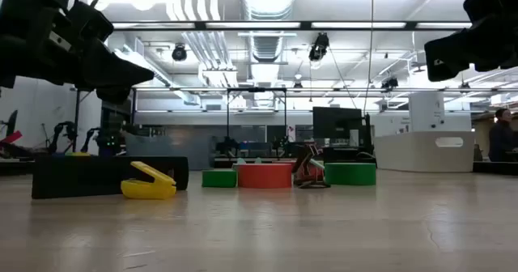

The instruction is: Pick and place Stapler, Stapler remover, tape

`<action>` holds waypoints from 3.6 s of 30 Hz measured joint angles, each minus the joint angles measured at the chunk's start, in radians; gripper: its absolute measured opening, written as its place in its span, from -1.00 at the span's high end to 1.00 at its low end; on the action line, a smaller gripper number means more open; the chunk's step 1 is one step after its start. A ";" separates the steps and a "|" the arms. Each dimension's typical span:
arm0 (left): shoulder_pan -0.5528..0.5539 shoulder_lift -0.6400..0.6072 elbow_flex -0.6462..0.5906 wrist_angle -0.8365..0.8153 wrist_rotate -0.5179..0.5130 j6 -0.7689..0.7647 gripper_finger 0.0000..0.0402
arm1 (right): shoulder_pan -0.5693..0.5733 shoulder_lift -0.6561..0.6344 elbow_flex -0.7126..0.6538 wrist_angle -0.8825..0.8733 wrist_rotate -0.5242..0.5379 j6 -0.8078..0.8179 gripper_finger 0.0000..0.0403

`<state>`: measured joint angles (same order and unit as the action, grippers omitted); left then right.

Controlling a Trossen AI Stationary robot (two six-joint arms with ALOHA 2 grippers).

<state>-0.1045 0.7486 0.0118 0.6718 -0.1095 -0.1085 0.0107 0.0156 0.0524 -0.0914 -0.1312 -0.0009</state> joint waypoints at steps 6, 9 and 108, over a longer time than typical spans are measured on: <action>0.000 0.000 0.000 0.000 0.000 0.000 0.90 | 0.000 0.000 0.000 0.000 0.000 0.000 0.96; 0.000 0.000 0.000 0.000 0.000 0.000 0.91 | 0.000 0.000 0.000 0.000 0.000 0.000 0.96; 0.000 0.000 0.000 -0.018 0.000 0.000 0.91 | 0.117 1.135 0.445 0.312 0.226 0.543 0.54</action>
<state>-0.1045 0.7486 0.0118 0.6533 -0.1093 -0.1085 0.1280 1.1501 0.4972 0.2207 0.0945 0.5424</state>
